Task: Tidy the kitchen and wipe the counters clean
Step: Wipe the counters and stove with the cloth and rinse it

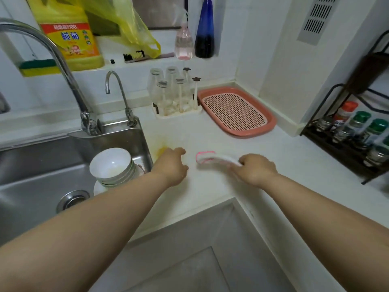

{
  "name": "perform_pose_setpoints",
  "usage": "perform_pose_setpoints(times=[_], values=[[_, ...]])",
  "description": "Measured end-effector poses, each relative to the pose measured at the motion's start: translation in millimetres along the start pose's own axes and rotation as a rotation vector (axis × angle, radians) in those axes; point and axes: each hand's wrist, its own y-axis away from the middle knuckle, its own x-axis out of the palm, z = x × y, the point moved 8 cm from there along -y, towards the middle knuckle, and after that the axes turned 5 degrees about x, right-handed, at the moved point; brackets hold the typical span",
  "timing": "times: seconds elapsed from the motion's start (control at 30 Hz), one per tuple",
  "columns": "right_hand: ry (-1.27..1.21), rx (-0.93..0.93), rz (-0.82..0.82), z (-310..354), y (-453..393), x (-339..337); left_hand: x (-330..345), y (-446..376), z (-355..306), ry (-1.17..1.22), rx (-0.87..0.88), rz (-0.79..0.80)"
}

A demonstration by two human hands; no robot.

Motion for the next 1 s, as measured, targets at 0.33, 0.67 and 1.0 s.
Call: perform_pose_setpoints(times=[0.33, 0.67, 1.0], values=[[0.046, -0.051, 0.096, 20.9, -21.7, 100.0, 53.7, 36.8, 114.0, -0.162, -0.269, 0.275], [0.003, -0.353, 0.075, 129.3, 41.7, 149.2, 64.8, 34.5, 118.0, -0.164, -0.353, 0.309], [-0.045, 0.279, -0.036, 22.9, -13.7, 99.3, 58.6, 41.8, 122.9, -0.186, -0.378, 0.247]])
